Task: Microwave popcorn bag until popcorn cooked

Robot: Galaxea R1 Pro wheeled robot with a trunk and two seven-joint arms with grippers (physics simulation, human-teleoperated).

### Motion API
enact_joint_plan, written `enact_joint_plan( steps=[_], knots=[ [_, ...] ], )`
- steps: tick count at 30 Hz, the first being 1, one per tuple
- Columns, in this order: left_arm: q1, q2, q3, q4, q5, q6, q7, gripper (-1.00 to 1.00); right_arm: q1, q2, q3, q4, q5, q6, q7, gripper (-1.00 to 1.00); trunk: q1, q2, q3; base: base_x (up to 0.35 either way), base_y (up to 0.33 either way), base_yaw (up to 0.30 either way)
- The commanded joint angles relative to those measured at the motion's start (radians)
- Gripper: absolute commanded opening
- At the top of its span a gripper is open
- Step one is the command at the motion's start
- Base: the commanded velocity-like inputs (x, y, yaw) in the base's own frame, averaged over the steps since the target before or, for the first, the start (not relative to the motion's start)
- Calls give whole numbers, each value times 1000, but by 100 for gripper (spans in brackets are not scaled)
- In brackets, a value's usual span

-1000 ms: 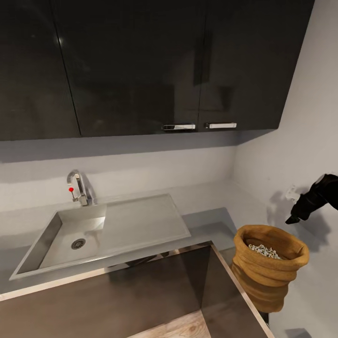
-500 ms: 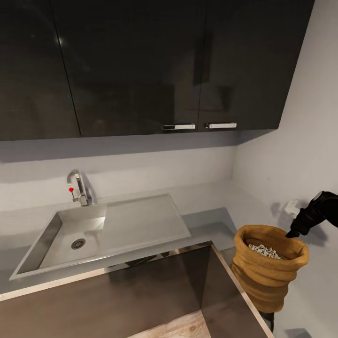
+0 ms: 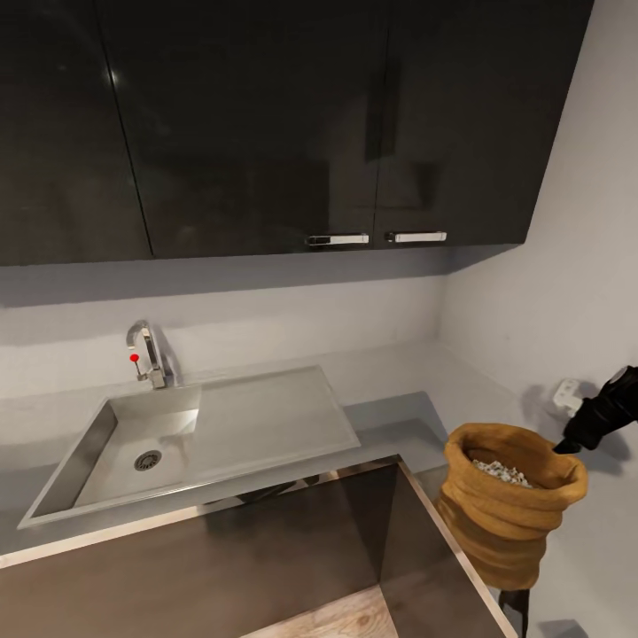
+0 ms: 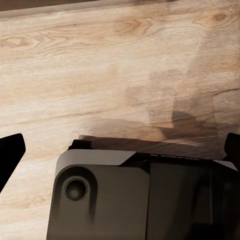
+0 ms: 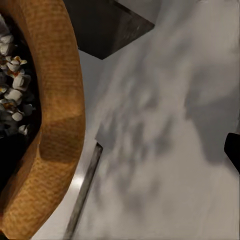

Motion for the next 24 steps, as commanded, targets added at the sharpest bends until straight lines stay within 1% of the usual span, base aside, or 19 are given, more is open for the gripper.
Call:
enact_joint_plan(
  steps=[1, 3, 7, 10, 13, 17, 24],
  knots=[
    [0, 0, 5, 1, 1, -3, 0, 100, 1, 0, -6, -3, 1, 9, 5, 100, 0, -1, 0, 0, 0, 0],
    [0, 0, 5, 1, 1, -3, 0, 100, 2, 2, -7, -3, -8, 9, 5, 100, 0, -1, 0, 0, 0, 0],
    [0, 0, 5, 1, 1, -3, 0, 100, 6, 6, -8, -3, -13, 8, 5, 100, 0, -1, 0, 0, 0, 0],
    [0, 0, 5, 1, 1, -3, 0, 100, 20, 11, -8, -3, -15, 5, -19, 100, 0, -1, 0, 0, 0, 0],
    [0, 0, 5, 1, 1, -3, 0, 100, 27, 15, -9, -3, -16, -1, -26, 100, 0, -1, 0, 0, 0, 0],
    [0, 0, 5, 1, 1, -3, 0, 100, 38, 20, -24, -3, -39, -4, -31, 100, 0, -1, 0, 0, 0, 0],
    [0, 0, 4, 1, 1, -3, 0, 100, 45, 20, -27, -3, -44, -5, -32, 100, 0, -1, 0, 0, 0, 0]
  ],
)
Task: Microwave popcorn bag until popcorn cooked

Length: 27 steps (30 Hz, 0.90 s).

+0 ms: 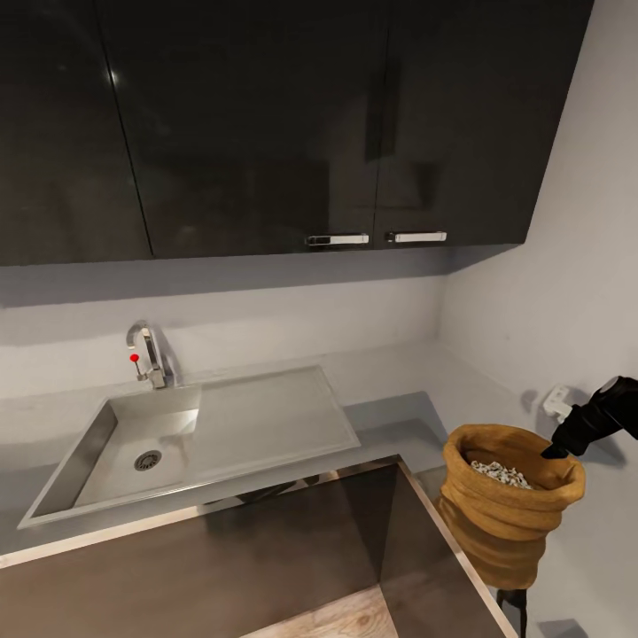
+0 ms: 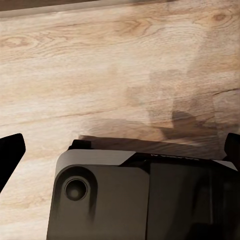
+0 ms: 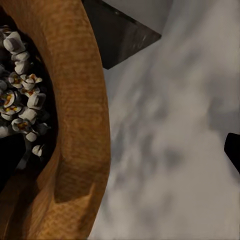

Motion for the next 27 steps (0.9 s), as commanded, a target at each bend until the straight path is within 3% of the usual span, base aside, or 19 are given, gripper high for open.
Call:
enact_joint_plan(
  steps=[1, 19, 20, 27],
  knots=[
    [0, 0, 5, 1, 1, -3, 0, 100, 1, 0, -7, -3, 6, 9, 5, 100, 0, -1, 0, 0, 0, 0],
    [0, 0, 3, 1, 1, -3, 1, 100, 31, 1, -7, -3, 6, 4, -18, 100, 0, -1, 0, 0, 0, 0],
    [0, 0, 4, 1, 1, -3, 0, 100, 32, 1, -7, -3, 6, 2, -18, -100, 0, -1, 0, 0, 0, 0],
    [0, 0, 4, 1, 1, -3, 0, 100, 32, 1, -7, -3, 6, -1, -20, -100, 0, -1, 0, 0, 0, 0]
  ],
)
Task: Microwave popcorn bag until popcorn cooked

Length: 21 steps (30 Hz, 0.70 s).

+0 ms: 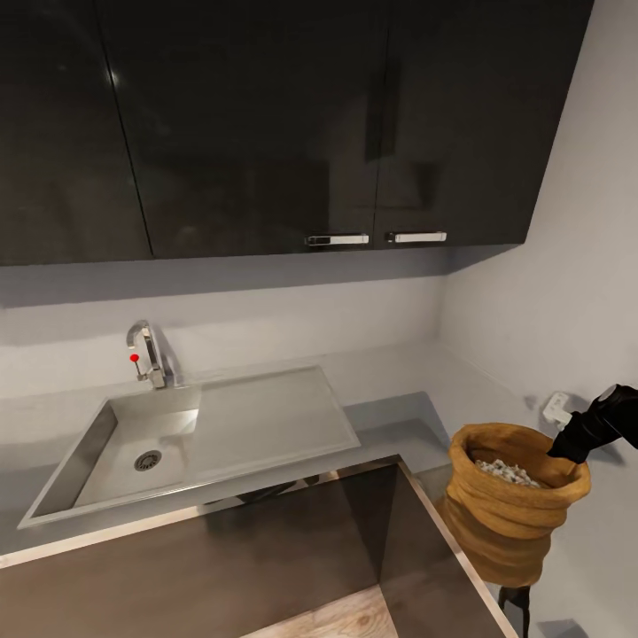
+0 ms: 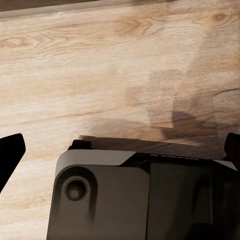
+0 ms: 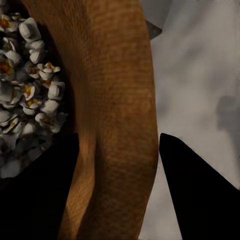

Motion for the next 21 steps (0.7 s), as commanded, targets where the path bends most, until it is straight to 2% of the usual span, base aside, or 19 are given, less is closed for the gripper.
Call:
enact_joint_plan(
  steps=[1, 21],
  knots=[
    [0, 0, 5, 1, 1, -3, 0, 100, 1, 0, -3, -3, -2, 14, 7, -100, 0, 0, -1, 0, 0, 0],
    [0, 0, 5, 1, 1, -3, 0, 100, 4, 0, -3, -4, -2, 14, 7, -100, 0, 0, -1, 0, 0, 0]
  ],
)
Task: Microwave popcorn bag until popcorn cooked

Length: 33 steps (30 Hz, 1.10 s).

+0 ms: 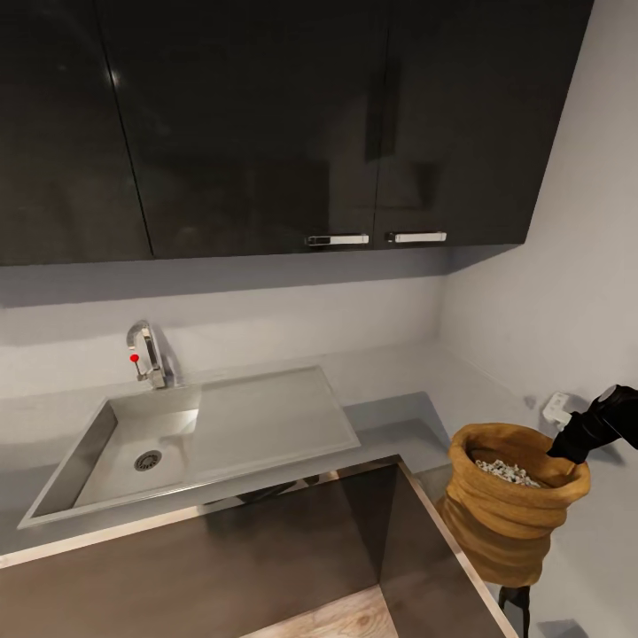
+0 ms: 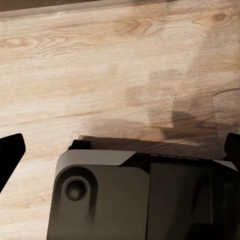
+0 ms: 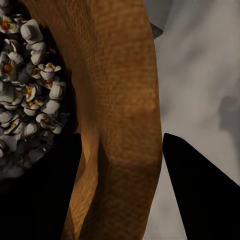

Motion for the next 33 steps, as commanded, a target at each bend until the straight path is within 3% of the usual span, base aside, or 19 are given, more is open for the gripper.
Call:
enact_joint_plan(
  steps=[1, 8, 13, 17, 20, 26, 33],
  knots=[
    [0, 0, 5, 1, 1, -3, 0, 100, 1, 0, -2, -3, 1, 13, 7, -100, 0, 0, -1, 0, 0, 0],
    [0, 0, 5, 1, 1, -3, 0, 100, -4, -1, -5, -9, 1, 30, 18, -100, 0, 0, -1, 0, 0, 0],
    [0, 0, 5, 1, 1, -3, 0, 100, -19, -1, -6, -38, 3, 82, 36, -100, 0, 0, -1, 0, 0, 0],
    [0, 0, 5, 1, 1, -3, 0, 100, -23, -5, -4, -154, 3, 166, 156, -100, 0, 0, -1, 0, 0, 0],
    [0, 0, 5, 1, 1, -3, 0, 100, -25, -14, -4, -215, 4, 207, 202, -100, 0, 0, -1, 0, 0, 0],
    [0, 0, 5, 1, 1, -3, 0, 100, -82, -20, -3, -237, 8, 261, 230, -100, 0, 0, -1, 0, 0, 0],
    [0, -3, 4, 1, 1, -3, 0, 100, -89, -22, -3, -243, 11, 320, 234, -100, 0, 0, -1, -7, 0, 0]
  ],
)
